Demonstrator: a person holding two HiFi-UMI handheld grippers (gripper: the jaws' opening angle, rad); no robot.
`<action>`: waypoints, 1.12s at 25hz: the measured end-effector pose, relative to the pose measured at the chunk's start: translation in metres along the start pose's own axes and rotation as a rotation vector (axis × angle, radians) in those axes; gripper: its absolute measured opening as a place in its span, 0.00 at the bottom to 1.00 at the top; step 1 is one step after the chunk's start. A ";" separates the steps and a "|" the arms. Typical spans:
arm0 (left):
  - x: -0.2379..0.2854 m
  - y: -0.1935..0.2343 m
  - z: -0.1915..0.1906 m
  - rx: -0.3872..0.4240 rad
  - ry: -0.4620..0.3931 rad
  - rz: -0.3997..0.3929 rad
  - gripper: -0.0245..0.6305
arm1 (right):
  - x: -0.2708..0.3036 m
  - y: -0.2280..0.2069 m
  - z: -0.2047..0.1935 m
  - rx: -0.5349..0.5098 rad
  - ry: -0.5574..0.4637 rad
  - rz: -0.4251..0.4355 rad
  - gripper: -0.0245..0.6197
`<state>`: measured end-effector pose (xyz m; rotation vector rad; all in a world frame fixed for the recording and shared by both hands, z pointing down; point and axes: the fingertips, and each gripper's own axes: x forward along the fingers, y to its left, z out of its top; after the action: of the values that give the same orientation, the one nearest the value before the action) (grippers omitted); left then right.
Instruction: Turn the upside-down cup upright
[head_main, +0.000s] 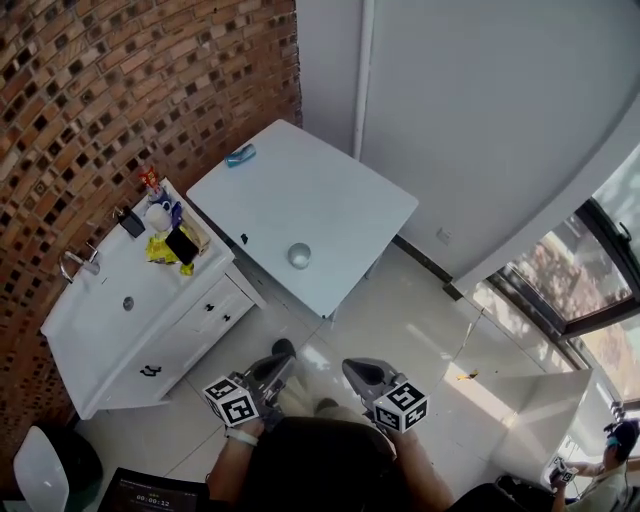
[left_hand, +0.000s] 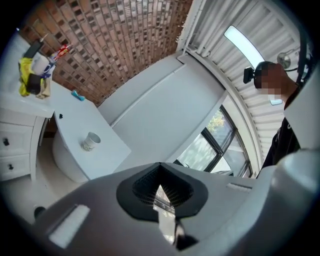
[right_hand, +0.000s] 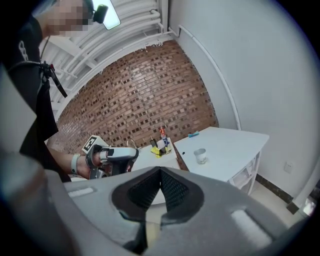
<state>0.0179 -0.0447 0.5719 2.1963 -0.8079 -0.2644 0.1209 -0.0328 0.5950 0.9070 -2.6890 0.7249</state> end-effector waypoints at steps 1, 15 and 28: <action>-0.002 -0.007 -0.002 0.019 0.006 -0.007 0.06 | -0.003 0.003 -0.002 0.000 -0.005 -0.002 0.03; -0.091 -0.034 -0.011 0.152 0.034 -0.015 0.06 | 0.012 0.086 -0.024 -0.055 0.006 -0.041 0.03; -0.245 -0.026 -0.011 0.319 0.163 -0.001 0.06 | 0.075 0.241 -0.051 -0.097 -0.014 -0.120 0.03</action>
<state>-0.1557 0.1282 0.5443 2.4757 -0.8017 0.0483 -0.0838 0.1213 0.5725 1.0410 -2.6294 0.5597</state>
